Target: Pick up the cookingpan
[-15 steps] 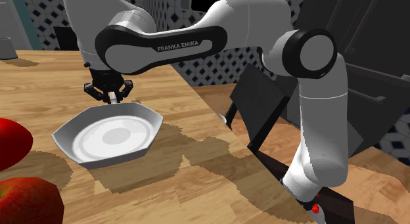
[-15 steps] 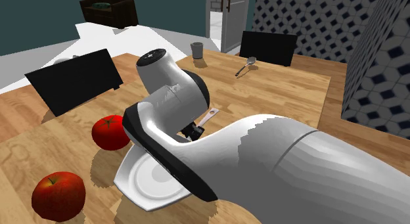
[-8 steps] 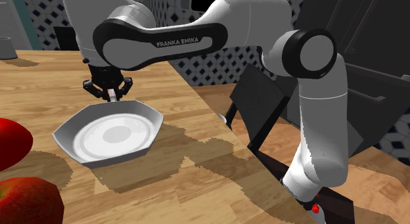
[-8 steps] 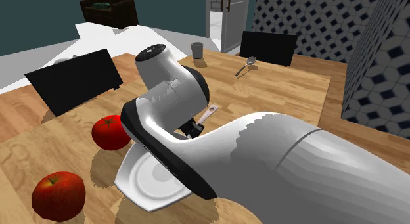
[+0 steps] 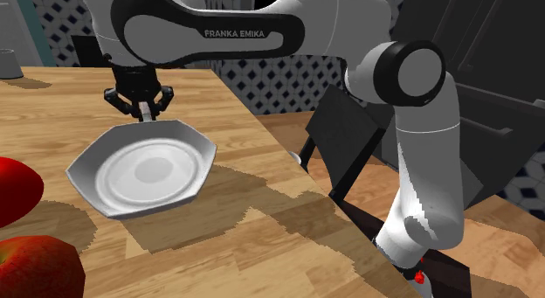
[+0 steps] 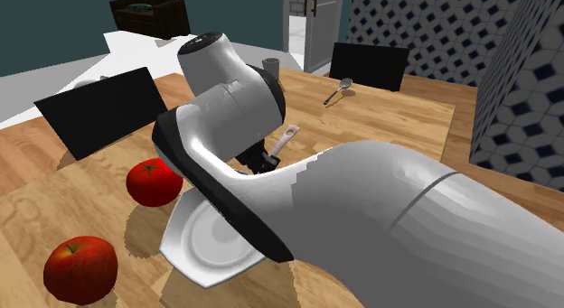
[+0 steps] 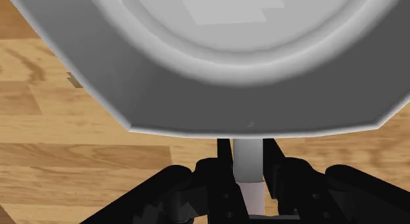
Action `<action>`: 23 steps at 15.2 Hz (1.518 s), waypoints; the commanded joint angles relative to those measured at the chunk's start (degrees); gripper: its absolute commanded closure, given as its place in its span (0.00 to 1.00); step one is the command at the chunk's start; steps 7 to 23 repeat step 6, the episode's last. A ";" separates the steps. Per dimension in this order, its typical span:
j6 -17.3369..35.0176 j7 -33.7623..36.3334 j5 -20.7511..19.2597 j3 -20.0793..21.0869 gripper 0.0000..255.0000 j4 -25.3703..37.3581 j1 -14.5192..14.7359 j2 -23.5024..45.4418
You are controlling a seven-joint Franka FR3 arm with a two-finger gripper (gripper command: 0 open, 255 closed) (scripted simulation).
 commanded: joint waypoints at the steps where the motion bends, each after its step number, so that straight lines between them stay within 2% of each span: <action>1: -1.45 -0.56 -0.01 -0.01 1.00 1.80 0.30 0.08; 5: -4.21 -1.38 -0.35 -0.09 1.00 5.50 1.34 0.90; 23: -4.20 -1.38 -0.35 -0.09 1.00 5.49 1.33 0.89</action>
